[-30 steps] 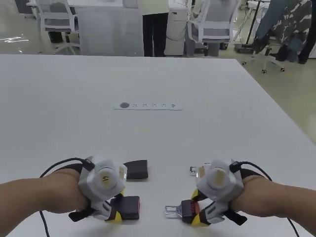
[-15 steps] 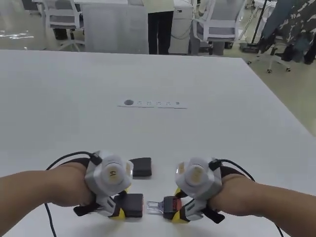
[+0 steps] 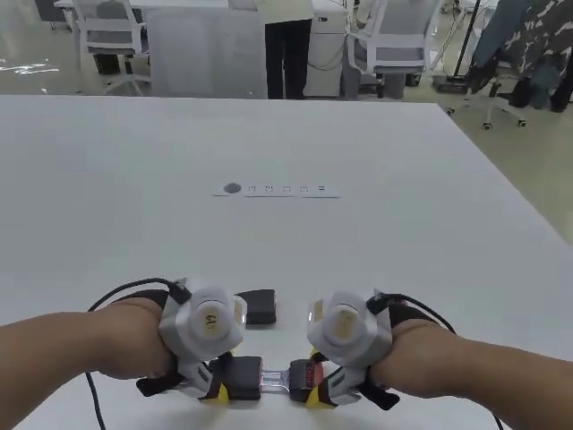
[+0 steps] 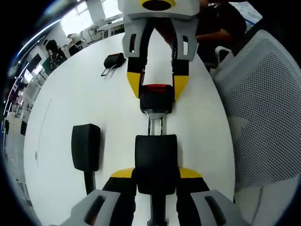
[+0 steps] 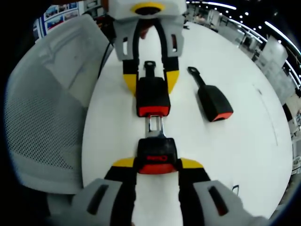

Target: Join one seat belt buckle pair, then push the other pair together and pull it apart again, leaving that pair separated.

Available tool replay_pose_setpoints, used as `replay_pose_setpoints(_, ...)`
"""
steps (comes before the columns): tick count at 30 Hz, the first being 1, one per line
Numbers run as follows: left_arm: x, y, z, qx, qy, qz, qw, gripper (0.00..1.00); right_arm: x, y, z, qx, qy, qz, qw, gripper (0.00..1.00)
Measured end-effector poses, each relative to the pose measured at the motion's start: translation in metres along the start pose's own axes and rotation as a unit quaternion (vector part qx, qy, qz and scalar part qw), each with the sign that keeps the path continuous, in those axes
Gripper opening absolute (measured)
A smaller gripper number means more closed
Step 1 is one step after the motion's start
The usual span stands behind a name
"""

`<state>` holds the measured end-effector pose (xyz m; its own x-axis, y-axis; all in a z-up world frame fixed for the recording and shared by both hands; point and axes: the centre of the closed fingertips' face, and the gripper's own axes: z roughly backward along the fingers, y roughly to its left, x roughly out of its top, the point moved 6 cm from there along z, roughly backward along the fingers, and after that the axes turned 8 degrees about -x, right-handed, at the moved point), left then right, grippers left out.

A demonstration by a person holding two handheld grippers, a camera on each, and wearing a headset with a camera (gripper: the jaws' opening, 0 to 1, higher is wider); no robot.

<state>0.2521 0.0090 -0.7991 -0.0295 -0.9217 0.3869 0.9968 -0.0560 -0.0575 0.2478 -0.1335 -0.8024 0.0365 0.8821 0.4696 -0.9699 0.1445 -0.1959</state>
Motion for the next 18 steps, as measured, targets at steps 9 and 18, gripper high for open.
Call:
replay_pose_setpoints(9,0.000,0.000,0.000,-0.001,0.000,-0.001,1.0000,0.33,0.007,0.003,-0.001,0.002,-0.005,0.006,1.0000,0.33)
replay_pose_setpoints(18,-0.001,0.000,0.001,0.000,-0.009,-0.003,1.0000,0.33,0.011,0.003,-0.006,0.003,-0.010,0.003,0.9999,0.33)
